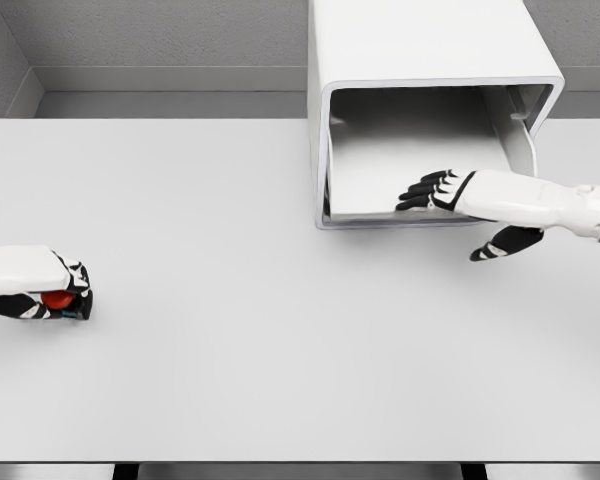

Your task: Slide open multi-storey tabletop storage cabinets and put open load switch and slide close multi-storey tabletop storage cabinets

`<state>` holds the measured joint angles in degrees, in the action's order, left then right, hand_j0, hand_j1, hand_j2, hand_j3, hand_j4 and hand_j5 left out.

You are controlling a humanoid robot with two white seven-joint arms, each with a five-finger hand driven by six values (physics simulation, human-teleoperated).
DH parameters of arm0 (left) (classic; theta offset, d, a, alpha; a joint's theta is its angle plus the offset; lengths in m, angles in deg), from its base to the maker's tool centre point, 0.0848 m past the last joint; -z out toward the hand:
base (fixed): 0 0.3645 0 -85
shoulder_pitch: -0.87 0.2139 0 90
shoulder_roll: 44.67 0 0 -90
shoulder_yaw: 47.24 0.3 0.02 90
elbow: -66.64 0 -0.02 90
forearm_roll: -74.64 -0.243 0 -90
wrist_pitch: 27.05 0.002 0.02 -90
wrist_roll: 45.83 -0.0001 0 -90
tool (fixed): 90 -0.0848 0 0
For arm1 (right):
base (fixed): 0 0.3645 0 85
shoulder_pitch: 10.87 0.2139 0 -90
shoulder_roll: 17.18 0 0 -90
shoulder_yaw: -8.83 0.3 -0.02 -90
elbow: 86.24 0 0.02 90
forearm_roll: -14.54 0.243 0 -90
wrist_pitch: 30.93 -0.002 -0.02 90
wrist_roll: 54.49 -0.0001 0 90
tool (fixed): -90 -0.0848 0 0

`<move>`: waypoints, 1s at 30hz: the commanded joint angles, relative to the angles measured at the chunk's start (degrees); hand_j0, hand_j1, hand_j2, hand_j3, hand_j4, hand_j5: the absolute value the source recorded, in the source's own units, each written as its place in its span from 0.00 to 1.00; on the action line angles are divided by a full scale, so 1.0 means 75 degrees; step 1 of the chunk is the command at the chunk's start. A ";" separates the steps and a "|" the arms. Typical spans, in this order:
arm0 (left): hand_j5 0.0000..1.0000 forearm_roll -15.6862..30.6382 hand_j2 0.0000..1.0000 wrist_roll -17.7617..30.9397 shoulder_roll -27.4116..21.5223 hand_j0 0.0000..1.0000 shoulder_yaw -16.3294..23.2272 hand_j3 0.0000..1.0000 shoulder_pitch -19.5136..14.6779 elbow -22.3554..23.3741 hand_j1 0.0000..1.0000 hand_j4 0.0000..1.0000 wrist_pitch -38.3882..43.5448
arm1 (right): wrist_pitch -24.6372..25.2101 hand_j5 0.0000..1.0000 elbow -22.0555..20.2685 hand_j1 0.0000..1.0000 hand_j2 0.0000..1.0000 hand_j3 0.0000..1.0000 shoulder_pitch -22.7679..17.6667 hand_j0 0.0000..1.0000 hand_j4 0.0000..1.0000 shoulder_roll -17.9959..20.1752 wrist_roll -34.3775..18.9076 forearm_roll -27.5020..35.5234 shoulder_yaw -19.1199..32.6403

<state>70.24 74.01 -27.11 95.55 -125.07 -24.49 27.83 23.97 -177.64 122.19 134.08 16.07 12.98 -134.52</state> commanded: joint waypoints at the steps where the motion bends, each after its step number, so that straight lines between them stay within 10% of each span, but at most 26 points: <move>1: 0.48 0.0059 0.48 -0.0006 0.0001 0.48 -0.0054 0.48 -0.0001 0.0021 0.48 0.48 0.0016 | 0.0013 1.00 -0.0212 1.00 1.00 1.00 0.0000 1.00 1.00 0.0223 0.0025 0.0056 0.0012; 30: 0.45 0.0364 0.45 -0.0030 0.1513 0.45 -0.0089 0.45 -0.1313 0.0033 0.45 0.45 0.0016 | 0.0013 1.00 -0.0704 1.00 1.00 1.00 -0.0246 1.00 1.00 0.0973 0.0611 0.0232 0.0316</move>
<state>72.25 73.81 -16.30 94.89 -135.01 -24.20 27.81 23.94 -182.91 120.35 141.08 19.38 14.19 -132.89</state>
